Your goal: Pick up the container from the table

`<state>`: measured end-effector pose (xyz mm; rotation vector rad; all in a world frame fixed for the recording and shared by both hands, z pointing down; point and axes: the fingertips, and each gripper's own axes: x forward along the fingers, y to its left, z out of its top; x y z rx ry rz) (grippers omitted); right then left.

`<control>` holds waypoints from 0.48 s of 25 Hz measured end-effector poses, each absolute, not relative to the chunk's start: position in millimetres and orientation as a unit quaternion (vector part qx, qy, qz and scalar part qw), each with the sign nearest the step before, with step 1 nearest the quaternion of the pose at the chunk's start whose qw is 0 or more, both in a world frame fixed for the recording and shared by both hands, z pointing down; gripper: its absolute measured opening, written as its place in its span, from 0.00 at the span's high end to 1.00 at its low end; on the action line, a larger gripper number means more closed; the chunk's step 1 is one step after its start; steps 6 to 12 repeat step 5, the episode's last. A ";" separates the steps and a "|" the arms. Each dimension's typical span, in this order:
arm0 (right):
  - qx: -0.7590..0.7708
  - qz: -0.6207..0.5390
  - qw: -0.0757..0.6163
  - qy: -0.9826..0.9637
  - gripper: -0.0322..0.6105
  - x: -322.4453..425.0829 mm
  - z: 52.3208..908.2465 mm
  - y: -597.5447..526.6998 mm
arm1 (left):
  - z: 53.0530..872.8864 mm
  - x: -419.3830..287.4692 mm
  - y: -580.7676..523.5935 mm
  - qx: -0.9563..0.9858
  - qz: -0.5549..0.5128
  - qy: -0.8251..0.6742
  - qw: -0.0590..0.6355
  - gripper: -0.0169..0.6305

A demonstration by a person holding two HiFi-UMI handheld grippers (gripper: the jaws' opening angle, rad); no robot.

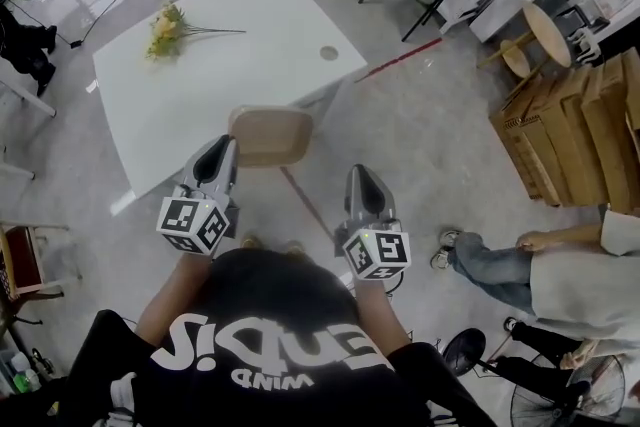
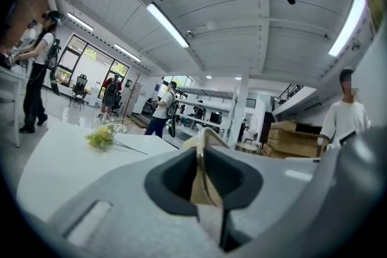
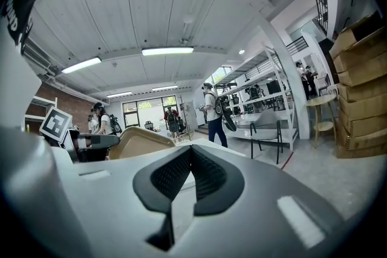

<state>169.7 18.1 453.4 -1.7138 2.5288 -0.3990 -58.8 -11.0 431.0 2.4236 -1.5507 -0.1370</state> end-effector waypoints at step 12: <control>-0.554 -0.131 0.030 0.821 0.95 168.9 454.4 15.8 | 430.9 -59.8 -11.6 0.832 -0.048 -0.537 0.132 0.91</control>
